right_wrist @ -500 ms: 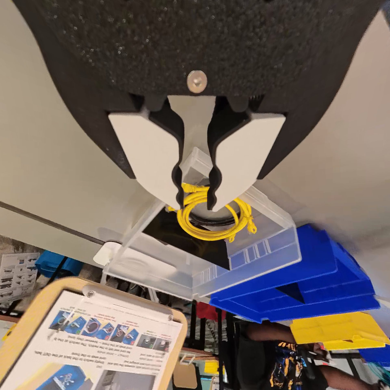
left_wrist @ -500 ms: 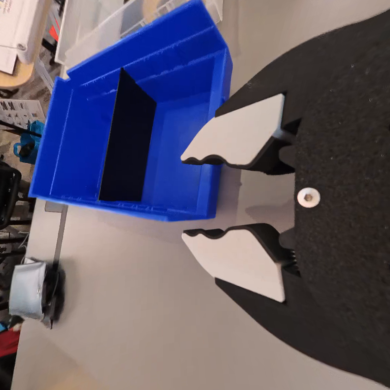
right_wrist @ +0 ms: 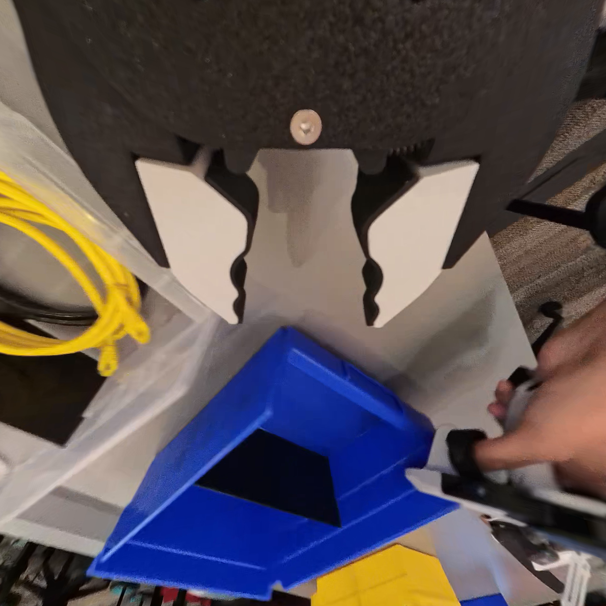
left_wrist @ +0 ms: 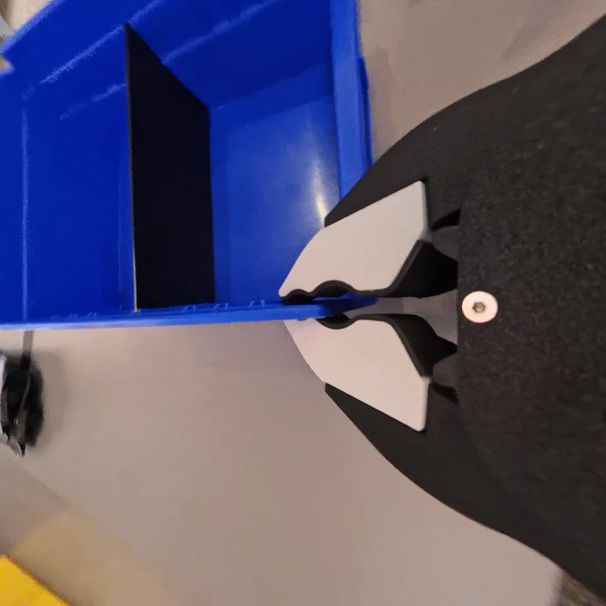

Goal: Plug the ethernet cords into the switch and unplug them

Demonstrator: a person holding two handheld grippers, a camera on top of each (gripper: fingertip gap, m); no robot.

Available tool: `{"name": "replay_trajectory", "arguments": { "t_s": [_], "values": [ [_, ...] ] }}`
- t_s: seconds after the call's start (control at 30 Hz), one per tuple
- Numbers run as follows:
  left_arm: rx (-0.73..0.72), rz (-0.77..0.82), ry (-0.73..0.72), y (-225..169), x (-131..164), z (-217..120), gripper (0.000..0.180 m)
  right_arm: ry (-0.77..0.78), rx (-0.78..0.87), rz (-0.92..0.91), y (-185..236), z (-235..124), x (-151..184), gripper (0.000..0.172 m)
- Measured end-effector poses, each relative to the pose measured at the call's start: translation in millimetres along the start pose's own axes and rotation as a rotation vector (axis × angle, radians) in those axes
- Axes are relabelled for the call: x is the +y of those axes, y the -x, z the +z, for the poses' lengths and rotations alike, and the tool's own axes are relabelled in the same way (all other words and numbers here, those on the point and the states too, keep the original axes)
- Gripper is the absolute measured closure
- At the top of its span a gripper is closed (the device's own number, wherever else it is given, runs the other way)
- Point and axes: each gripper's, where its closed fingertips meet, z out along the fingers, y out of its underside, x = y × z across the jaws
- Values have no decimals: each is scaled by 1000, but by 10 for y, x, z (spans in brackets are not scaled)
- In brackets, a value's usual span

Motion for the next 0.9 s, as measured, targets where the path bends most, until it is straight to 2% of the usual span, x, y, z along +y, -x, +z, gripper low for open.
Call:
{"name": "replay_trajectory", "arguments": {
  "t_s": [0.1, 0.17, 0.2, 0.27, 0.3, 0.33, 0.37, 0.43, 0.57, 0.7, 0.8, 0.9],
  "values": [
    [-36, -9, -14, -87, 233, -338, 176, -23, 70, 10, 143, 238, -93, 97],
    [-49, -2, -16, -121, 357, -515, 176, -40, 174, -6, 107, 297, -146, 90],
    [-60, 10, -13, -116, 406, -587, 175, -42, 255, -14, 21, 298, -164, 93],
    [-54, 4, -15, -105, 481, -696, 176, -40, 367, 44, -138, 291, -165, 113],
    [-47, -9, -16, -94, 509, -737, 176, -34, 333, 68, -106, 328, -146, 129],
    [-40, -22, -17, -84, 529, -771, 176, -20, 290, 85, -57, 374, -114, 158],
    [-37, -28, -18, -77, 545, -795, 176, 1, 275, 101, -39, 394, -93, 166],
    [-62, -7, -41, -70, 511, -882, 176, 28, 278, 61, -14, 385, -107, 167],
    [-127, 78, -163, -139, 195, -1212, 176, 4, 220, 143, 33, 235, -262, 168],
    [-121, 116, -315, -397, -253, -1492, 176, -149, 270, 75, -91, -194, -751, 168],
    [-70, 176, -397, -834, -657, -1590, 175, -244, 349, 45, -390, -693, -1124, 167],
    [3, 207, -456, -1431, -1069, -1612, 176, -319, 464, 75, -813, -1248, -1266, 167]
  ]
}}
